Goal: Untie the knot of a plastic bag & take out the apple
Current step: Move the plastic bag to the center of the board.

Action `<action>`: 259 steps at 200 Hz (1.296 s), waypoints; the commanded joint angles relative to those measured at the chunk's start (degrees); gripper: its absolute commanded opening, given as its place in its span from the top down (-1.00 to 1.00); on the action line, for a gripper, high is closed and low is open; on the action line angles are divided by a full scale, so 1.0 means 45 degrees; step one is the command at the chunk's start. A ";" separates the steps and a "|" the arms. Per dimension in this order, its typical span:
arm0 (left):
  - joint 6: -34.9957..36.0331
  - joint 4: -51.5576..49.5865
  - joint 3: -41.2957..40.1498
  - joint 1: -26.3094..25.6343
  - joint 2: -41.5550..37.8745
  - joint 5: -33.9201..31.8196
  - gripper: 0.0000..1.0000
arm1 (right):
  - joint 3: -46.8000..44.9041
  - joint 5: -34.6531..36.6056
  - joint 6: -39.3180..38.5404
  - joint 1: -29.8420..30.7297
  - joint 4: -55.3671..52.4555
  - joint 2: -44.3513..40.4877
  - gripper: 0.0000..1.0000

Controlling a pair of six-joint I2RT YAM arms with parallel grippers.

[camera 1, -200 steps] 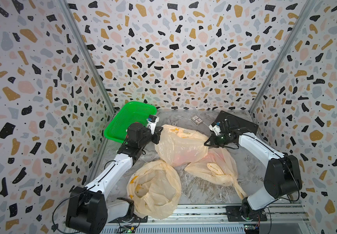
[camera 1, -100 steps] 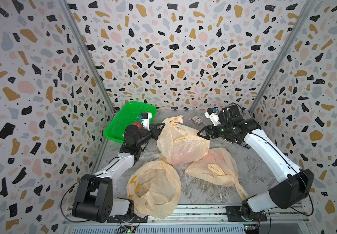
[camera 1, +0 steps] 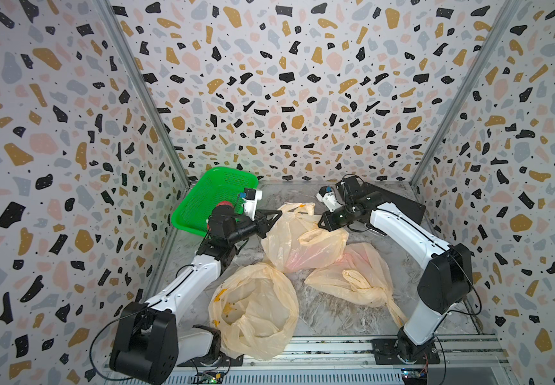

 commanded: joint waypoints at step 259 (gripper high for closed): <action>-0.3492 0.0006 0.1834 -0.4414 0.1702 -0.6870 -1.00 | -0.4266 -0.3604 0.4141 -0.0241 0.4627 -0.4041 1.00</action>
